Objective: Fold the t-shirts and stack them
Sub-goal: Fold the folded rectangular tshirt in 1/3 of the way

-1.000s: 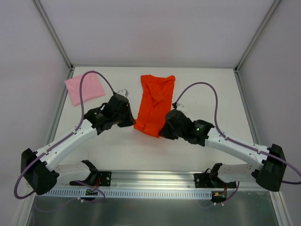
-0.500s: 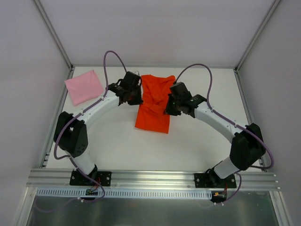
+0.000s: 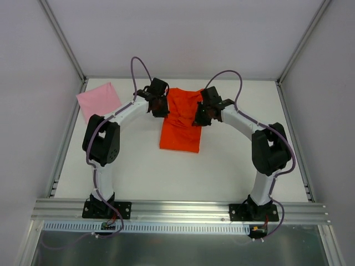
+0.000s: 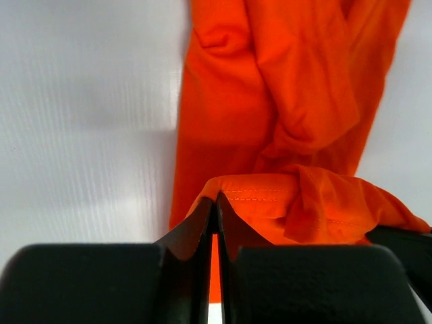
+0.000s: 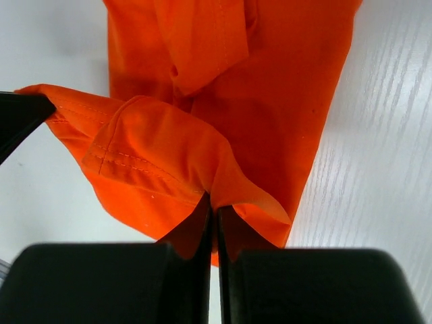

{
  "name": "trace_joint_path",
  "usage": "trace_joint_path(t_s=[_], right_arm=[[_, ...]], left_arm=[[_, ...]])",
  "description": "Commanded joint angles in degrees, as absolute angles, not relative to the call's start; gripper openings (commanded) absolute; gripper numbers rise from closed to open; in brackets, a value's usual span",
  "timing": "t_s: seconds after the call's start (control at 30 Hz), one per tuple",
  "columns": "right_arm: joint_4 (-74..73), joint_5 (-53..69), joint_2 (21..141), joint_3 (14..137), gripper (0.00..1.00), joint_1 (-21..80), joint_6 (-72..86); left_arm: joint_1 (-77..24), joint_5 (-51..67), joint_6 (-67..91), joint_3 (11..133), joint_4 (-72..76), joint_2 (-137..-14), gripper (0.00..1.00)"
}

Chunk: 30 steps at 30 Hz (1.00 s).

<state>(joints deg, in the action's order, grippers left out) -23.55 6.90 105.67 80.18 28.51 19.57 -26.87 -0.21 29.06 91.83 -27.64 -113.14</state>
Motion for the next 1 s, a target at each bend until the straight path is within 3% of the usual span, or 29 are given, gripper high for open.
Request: trace_joint_path(t_s=[0.0, 0.67, 0.73, 0.8, 0.83, 0.87, 0.93, 0.97], right_arm=[[-24.35, 8.53, 108.28, 83.32, 0.01, 27.86, 17.84], [-24.52, 3.78, 111.62, 84.64, 0.01, 25.14, 18.98], [-24.52, 4.22, 111.80, 85.34, 0.06, 24.87, 18.63], [-24.78, 4.74, 112.41, 86.13, 0.13, 24.43, 18.11], [-24.96, 5.09, 113.37, 87.44, 0.20, 24.26, 18.02], [-26.27, 5.45, 113.99, 88.58, 0.38, 23.82, 17.76], [-27.68, 5.71, 115.39, 91.48, 0.44, 23.56, 16.88], [-28.03, 5.71, 115.57, 92.45, 0.53, 23.21, 16.53]], left_arm=[[-25.49, -0.09, 28.92, 93.25, -26.63, -115.74, 0.00], [-23.64, 4.57, 27.69, 97.29, -24.70, -122.69, 0.00], [-23.55, 5.18, 27.25, 99.66, -25.40, -124.01, 0.02], [-23.64, 5.27, 26.81, 101.42, -26.27, -124.54, 0.20], [-23.64, 5.36, 26.72, 101.69, -26.28, -124.54, 0.35], [-23.64, 5.45, 26.46, 102.04, -26.28, -124.63, 0.67], [-23.56, 5.45, 26.02, 103.53, -26.19, -124.37, 0.72], [-23.55, 5.36, 25.41, 104.49, -26.45, -124.45, 0.79]])
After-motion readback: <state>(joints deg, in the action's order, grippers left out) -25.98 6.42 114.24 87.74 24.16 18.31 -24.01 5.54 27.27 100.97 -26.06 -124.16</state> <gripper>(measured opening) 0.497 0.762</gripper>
